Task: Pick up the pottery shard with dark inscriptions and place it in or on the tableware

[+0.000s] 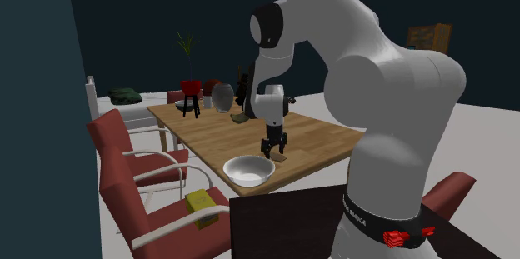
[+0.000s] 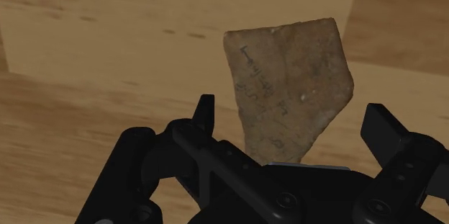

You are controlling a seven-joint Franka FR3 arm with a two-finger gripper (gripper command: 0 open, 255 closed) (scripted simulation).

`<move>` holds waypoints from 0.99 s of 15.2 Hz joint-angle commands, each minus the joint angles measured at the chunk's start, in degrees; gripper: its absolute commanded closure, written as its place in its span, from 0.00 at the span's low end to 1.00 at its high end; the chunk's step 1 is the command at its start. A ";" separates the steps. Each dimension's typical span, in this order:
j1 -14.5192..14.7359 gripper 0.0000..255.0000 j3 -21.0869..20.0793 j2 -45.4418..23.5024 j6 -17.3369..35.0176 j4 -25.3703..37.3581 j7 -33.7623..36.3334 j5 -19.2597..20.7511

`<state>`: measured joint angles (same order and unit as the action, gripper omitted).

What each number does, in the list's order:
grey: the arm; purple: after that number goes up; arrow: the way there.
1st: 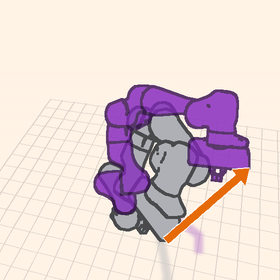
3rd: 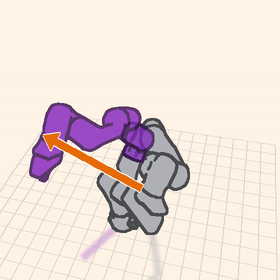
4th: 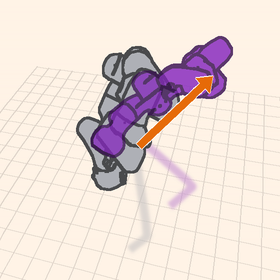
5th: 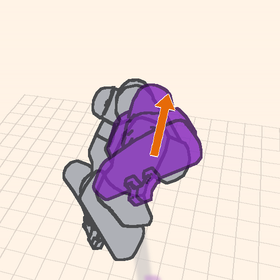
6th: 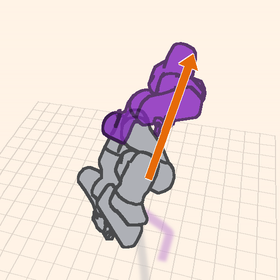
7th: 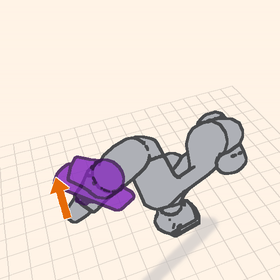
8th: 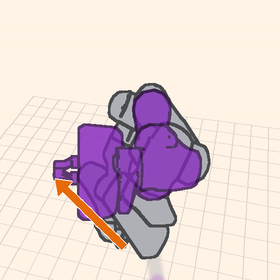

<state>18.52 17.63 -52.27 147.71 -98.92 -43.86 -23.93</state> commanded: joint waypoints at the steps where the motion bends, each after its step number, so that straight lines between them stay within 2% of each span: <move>1: 0.00 1.00 0.00 -0.01 0.00 0.01 0.00 0.00; 10: 0.00 1.00 0.00 -0.01 0.00 0.01 0.00 0.00; 15: 0.92 1.00 1.15 3.38 -1.75 -1.74 0.40 0.81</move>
<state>19.30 18.57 -49.52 146.32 -100.36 -43.51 -23.28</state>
